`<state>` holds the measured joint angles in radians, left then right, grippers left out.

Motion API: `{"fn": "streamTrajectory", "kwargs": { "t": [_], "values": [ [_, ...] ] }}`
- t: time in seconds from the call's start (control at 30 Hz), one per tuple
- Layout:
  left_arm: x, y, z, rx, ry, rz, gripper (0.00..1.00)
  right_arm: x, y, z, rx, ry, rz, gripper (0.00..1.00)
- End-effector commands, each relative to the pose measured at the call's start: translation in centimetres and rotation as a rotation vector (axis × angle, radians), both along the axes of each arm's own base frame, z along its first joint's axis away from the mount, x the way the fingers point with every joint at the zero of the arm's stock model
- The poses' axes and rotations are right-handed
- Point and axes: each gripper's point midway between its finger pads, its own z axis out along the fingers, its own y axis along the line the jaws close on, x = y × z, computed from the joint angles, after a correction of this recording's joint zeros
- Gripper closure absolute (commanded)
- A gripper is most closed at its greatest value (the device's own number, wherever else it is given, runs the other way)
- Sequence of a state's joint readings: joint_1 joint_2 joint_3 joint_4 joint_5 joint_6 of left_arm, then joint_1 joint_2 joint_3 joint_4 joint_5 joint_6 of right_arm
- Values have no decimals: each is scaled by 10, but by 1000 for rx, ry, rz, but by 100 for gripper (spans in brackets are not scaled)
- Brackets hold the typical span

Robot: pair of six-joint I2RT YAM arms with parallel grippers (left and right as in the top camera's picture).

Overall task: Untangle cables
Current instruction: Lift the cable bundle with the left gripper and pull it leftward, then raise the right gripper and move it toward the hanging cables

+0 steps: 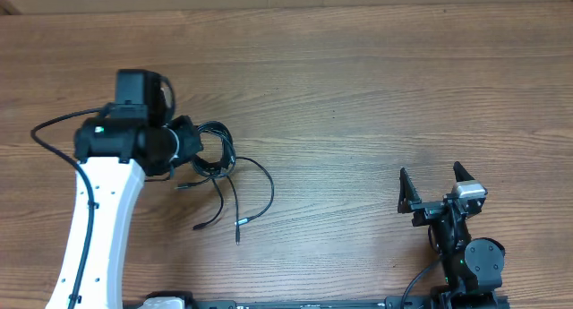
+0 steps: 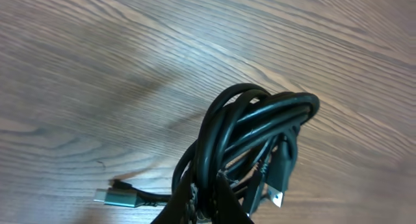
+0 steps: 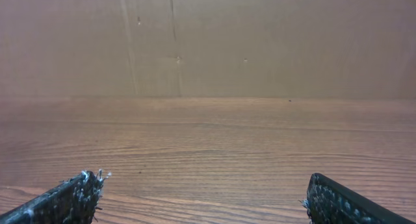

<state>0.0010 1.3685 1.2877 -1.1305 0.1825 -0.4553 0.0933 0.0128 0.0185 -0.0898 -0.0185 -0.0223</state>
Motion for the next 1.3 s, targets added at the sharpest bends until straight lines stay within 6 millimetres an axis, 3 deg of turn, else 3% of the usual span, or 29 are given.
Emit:
{"fn": "streamTrajectory", "kwargs": {
  "t": [0.0,0.33,0.63,0.83,0.9,1.0,1.13,1.27],
  "values": [
    [-1,-12,19,-82,-70,-103,95,0,0,-2,-1,-5,-1,0],
    [-8,-48,30,-199,-113,-291,95,0,0,-2,-1,-5,-1,0],
    [-27,-52,17,-250,20,-192,96,0,1,-1,0,-9,5,0],
    [-2,-58,7,-238,-70,-229,96,-11,42,9,5,-49,252,0],
    [7,-66,9,-240,-135,-297,95,-25,69,16,12,-77,426,0],
    [13,-84,16,-255,-231,-444,96,-62,111,21,149,-22,757,0],
    [13,-103,24,-242,-321,-612,96,-103,133,46,335,43,1024,0],
    [9,-117,30,-243,-384,-741,96,-114,134,65,486,96,1077,0]
  ]
}}
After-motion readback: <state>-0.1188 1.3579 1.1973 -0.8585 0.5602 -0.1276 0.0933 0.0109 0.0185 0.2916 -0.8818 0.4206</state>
